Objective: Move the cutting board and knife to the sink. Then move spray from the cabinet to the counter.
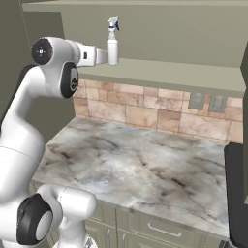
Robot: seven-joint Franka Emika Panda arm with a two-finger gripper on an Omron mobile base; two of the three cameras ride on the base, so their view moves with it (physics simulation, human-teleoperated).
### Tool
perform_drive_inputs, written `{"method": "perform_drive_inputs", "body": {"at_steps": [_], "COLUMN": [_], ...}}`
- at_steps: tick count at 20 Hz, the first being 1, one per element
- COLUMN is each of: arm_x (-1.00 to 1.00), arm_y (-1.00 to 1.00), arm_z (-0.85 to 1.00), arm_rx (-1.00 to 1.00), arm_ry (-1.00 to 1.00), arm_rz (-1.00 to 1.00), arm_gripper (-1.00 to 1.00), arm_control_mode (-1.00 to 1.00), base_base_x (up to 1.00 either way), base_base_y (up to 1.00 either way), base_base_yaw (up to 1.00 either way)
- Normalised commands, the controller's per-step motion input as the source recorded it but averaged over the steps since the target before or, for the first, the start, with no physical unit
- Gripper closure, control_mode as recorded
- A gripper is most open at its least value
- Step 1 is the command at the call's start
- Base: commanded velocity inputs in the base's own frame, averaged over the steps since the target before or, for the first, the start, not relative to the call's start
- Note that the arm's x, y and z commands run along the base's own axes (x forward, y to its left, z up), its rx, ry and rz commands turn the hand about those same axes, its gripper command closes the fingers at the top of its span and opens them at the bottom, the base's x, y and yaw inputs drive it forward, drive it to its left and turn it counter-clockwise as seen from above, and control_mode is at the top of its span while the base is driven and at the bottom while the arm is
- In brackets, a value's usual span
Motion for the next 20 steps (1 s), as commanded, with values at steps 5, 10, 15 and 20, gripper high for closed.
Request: {"method": "perform_drive_inputs", "body": {"at_steps": [5, 10, 15, 20], "arm_x": [0.21, 0.23, 0.25, 0.27], "arm_y": [0.03, 0.03, 0.05, 0.02], "arm_z": [0.00, -0.02, -0.04, -0.08], "arm_rx": [0.00, 0.00, 0.00, 0.00], "arm_ry": [0.00, 0.01, 0.00, 0.02], "arm_rz": [0.00, 0.00, 0.00, 0.00], "arm_gripper": [-1.00, -1.00, -1.00, -1.00], "arm_control_mode": [-1.00, -1.00, -1.00, -1.00], "base_base_x": [0.00, 0.00, 0.00, 0.00], "base_base_y": [0.00, 0.00, 0.00, 0.00], "base_base_yaw": [0.00, 0.00, 0.00, 0.00]}}
